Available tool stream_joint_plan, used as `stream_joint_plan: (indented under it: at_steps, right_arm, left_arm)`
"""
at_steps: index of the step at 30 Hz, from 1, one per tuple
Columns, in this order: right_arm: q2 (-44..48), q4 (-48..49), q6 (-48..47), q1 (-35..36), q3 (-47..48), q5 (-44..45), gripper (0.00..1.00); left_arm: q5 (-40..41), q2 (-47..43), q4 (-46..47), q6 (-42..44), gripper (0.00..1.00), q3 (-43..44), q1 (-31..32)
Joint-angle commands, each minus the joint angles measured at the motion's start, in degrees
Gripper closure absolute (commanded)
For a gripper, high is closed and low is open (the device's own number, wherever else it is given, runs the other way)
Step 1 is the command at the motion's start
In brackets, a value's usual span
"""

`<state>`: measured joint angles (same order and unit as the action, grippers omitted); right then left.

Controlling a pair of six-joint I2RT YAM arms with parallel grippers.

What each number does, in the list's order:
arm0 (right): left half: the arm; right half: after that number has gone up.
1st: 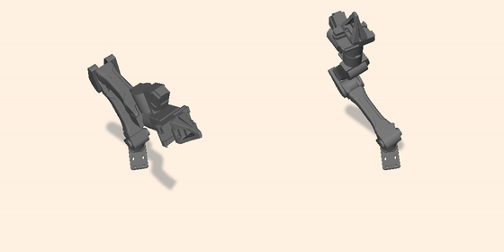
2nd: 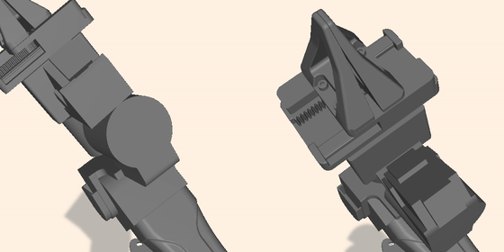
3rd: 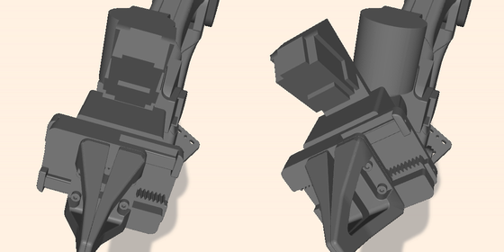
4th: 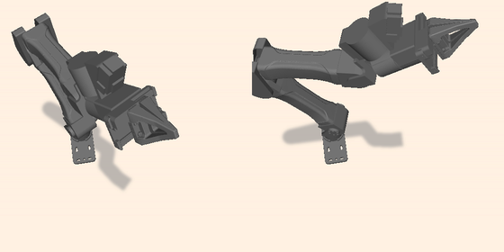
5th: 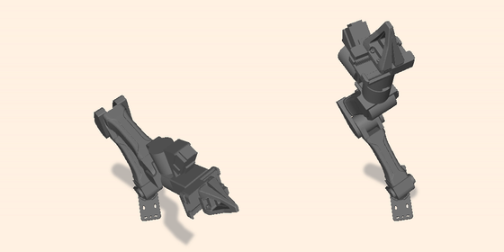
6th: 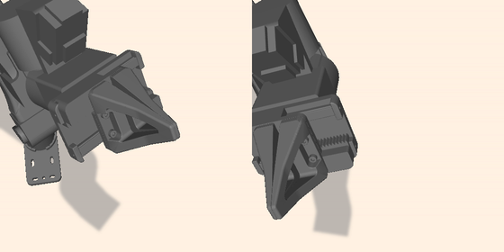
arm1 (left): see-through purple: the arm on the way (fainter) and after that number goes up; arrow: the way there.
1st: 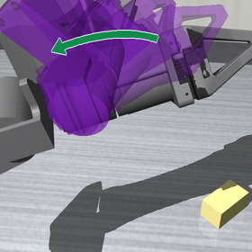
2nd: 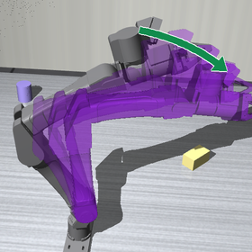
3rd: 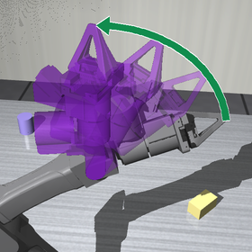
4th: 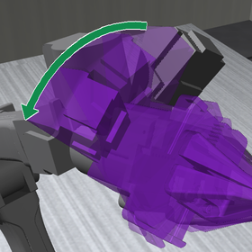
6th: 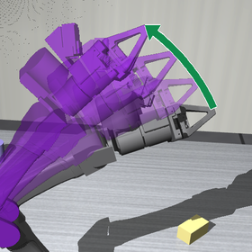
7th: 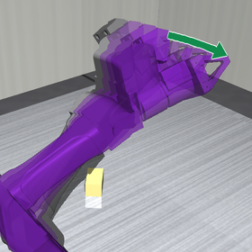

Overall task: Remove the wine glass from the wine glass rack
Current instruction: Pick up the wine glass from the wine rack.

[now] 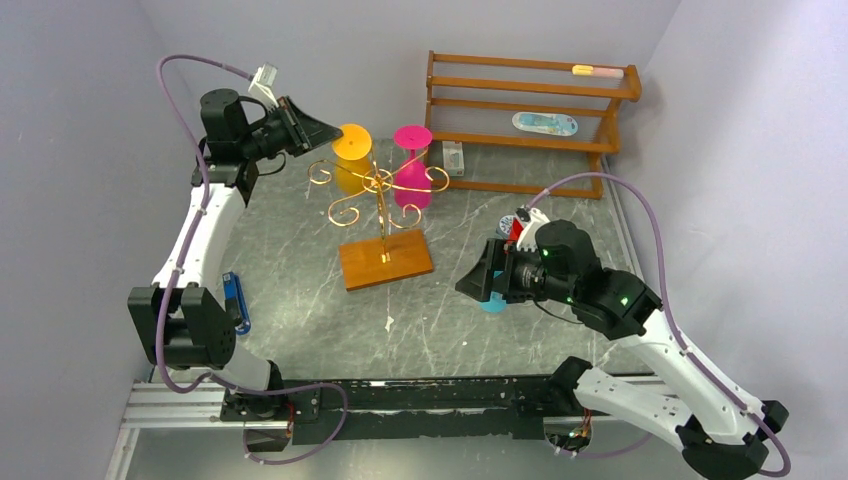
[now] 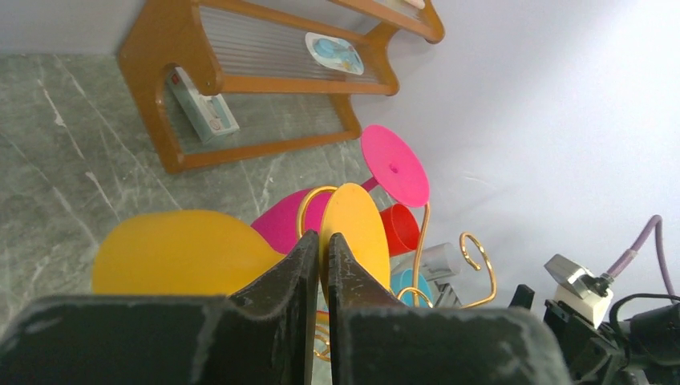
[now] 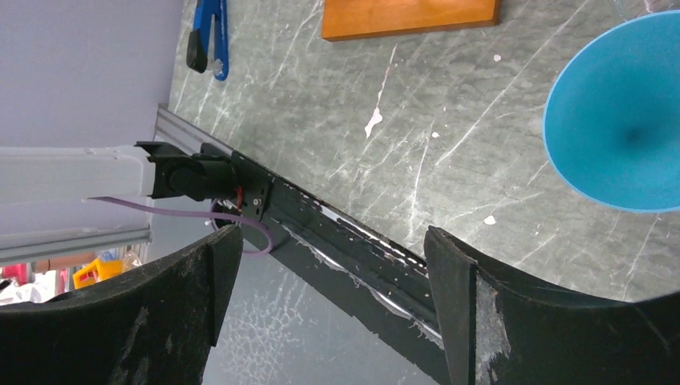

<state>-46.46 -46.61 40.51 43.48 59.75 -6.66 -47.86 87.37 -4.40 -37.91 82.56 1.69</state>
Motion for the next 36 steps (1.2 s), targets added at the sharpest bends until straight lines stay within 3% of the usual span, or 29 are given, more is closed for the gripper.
stream_joint_plan:
  at_steps: [1,15,19,22,29,36]
  right_arm:
    - [1.3,0.5,1.0,-0.2,-0.5,0.9,0.12]
    - [3.7,0.1,2.1,-0.2,-1.2,2.2,0.12]
    - [4.2,-0.6,2.1,-0.2,-1.0,2.6,0.12]
    - [4.4,-0.6,2.0,-0.2,-1.1,2.8,0.11]
    - [3.9,-1.2,2.1,-0.2,-0.9,3.0,0.11]
    - [3.7,-1.6,2.4,-0.2,-0.9,2.8,0.11]
  left_arm:
    - [-1.6,-1.4,5.2,-4.9,0.95,-2.0,0.4]
    - [2.4,-3.5,18.6,-18.7,0.95,-8.1,0.3]
    - [2.6,-3.6,12.3,-13.3,0.94,-6.9,0.3]
    - [2.2,-3.5,9.0,-10.4,0.86,-6.2,0.3]
    - [0.8,-1.5,-0.8,-2.0,0.79,-1.7,0.3]
    - [-2.1,-1.1,-0.1,-1.8,0.74,-0.9,0.4]
